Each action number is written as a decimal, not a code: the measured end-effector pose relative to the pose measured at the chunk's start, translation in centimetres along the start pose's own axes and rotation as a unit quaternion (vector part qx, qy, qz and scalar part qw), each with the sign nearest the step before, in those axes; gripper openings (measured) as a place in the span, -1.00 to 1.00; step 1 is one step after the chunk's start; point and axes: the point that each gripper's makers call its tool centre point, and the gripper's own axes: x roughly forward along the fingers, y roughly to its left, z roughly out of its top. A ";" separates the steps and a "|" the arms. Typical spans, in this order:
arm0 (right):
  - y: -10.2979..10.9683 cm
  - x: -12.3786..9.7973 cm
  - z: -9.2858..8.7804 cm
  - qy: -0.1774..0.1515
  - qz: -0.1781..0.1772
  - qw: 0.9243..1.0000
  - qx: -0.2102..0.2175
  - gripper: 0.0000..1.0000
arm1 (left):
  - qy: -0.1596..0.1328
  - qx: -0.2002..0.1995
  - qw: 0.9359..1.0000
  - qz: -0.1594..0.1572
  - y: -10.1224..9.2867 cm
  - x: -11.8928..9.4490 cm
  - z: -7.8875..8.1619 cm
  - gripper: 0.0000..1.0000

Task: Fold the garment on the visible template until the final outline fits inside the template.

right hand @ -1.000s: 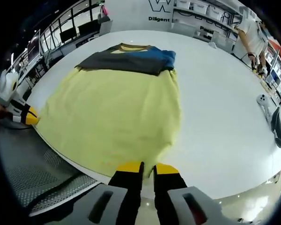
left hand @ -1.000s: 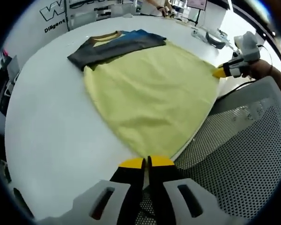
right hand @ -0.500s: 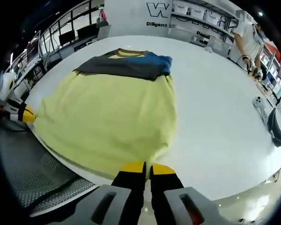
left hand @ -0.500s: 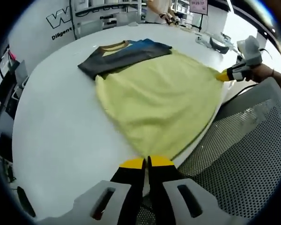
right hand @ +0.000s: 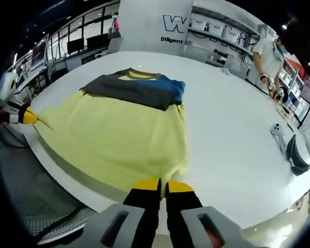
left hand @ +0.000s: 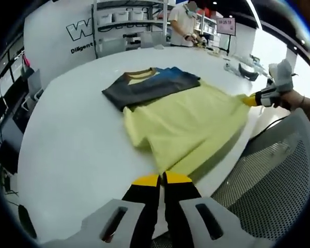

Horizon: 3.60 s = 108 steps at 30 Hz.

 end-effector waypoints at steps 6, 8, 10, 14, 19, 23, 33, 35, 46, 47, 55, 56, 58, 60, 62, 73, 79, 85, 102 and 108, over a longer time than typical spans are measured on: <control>-0.5 -0.2 2.0 -0.028 -0.005 1.000 0.007 -1.00 | -0.027 -0.005 1.000 0.015 0.9 -0.3 1.5 -0.96; -0.6 -0.6 3.2 -0.049 -0.007 0.999 0.014 -1.00 | -0.031 -0.004 0.999 0.021 1.1 -0.5 1.8 -0.96; -0.7 -0.5 3.7 -0.050 -0.010 0.999 0.001 -1.00 | -0.042 -0.005 0.999 0.025 1.4 -0.7 2.4 -0.96; -0.9 -0.6 5.0 -0.064 -0.014 0.998 -0.006 -1.00 | -0.056 -0.006 0.998 0.036 1.7 -1.2 3.2 -0.96; -1.0 -0.5 5.8 -0.072 -0.020 0.997 -0.025 -1.00 | -0.074 0.001 0.996 0.040 2.2 -1.4 4.3 -0.97; -0.9 -0.3 6.3 -0.075 -0.015 0.997 -0.020 -1.00 | -0.077 0.000 0.996 0.043 2.7 -1.5 5.1 -0.97; -1.3 0.7 8.5 -0.093 -0.012 0.996 0.002 -1.00 | -0.097 -0.008 0.994 0.057 4.4 -0.8 8.0 -0.96; -1.5 1.0 8.5 -0.091 -0.012 0.996 0.013 -1.00 | -0.108 0.008 0.992 0.066 4.8 -0.7 9.0 -0.96; -2.2 1.6 11.1 -0.123 -0.017 0.992 0.015 -1.00 | -0.136 -0.002 0.987 0.083 6.5 0.1 11.7 -0.96; -2.2 1.7 11.2 -0.125 -0.016 0.992 0.017 -1.00 | -0.137 0.000 0.987 0.086 6.6 0.1 11.8 -0.96; -2.9 2.6 12.7 -0.127 -0.026 0.991 -0.009 -1.00 | -0.146 0.031 0.985 0.090 7.4 1.2 13.5 -0.96; -3.1 2.5 13.1 -0.132 -0.032 0.990 -0.026 -1.00 | -0.150 0.026 0.984 0.091 7.5 1.3 13.7 -0.96; -2.9 2.7 13.6 -0.134 -0.034 0.990 -0.032 -1.00 | -0.147 0.028 0.984 0.093 7.7 2.0 13.7 -0.96; -3.1 3.0 13.9 -0.132 -0.036 0.990 -0.041 -1.00 | -0.145 0.041 0.984 0.096 8.0 2.4 13.9 -0.96; -3.3 3.2 14.4 -0.131 -0.049 0.987 -0.075 -1.00 | -0.148 0.041 0.983 0.096 8.1 2.5 14.2 -0.96; -4.0 5.3 17.4 -0.146 -0.049 0.984 -0.093 -1.00 | -0.155 0.052 0.981 0.100 10.2 4.2 16.2 -0.96; -4.3 6.2 18.8 -0.154 -0.048 0.982 -0.101 -1.00 | -0.161 0.054 0.980 0.103 11.2 5.0 17.1 -0.96; -4.5 7.0 20.1 -0.163 -0.048 0.980 -0.108 -1.00 | -0.169 0.054 0.978 0.110 12.0 5.4 18.1 -0.96; -5.7 10.4 23.9 -0.188 -0.055 0.974 -0.112 -1.00 | -0.177 0.070 0.973 0.128 14.8 8.6 21.0 -0.96; -5.5 12.2 24.7 -0.185 -0.048 0.973 -0.128 -1.00 | -0.159 0.056 0.977 0.129 16.0 10.4 20.6 -0.96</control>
